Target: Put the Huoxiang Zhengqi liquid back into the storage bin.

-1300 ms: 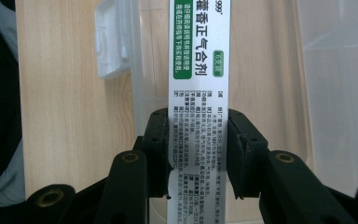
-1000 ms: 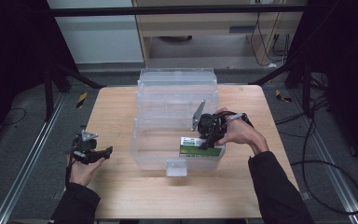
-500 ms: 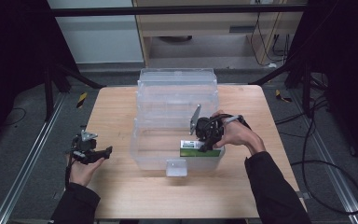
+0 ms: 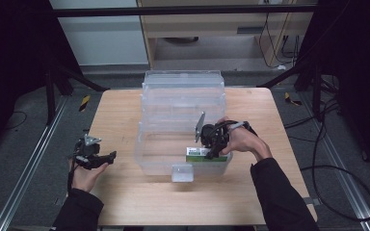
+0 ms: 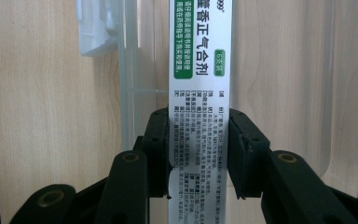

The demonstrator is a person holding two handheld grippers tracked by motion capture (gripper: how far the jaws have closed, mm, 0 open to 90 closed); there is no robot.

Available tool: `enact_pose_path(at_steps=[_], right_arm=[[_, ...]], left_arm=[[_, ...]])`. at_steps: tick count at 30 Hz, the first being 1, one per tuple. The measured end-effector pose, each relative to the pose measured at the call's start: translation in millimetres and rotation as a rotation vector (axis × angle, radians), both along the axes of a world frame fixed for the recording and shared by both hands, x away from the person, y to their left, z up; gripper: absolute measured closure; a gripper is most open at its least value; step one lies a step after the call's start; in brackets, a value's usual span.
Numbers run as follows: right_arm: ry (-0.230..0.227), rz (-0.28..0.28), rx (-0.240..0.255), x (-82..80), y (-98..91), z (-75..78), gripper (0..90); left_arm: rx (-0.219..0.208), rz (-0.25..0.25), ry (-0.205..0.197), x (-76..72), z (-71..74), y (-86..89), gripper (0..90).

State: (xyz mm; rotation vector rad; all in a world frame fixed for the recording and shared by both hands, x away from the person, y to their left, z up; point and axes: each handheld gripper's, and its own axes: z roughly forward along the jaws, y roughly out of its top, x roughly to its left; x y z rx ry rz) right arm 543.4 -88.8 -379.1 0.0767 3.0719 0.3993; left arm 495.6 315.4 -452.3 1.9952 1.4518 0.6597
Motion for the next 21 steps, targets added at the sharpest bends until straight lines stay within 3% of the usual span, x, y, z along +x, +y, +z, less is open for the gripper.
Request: enact_pose_path(at_steps=[13,21], right_arm=[[0.001,0.003,-0.026,1.1,3.0,-9.2,62.9],[-0.002,-0.027,-0.012,0.0,0.9,-5.3,62.5]], left_arm=[[0.000,0.001,0.002,0.1,-0.4,0.2,30.1],[-0.001,0.001,-0.002,-0.1,0.2,0.3,30.1]])
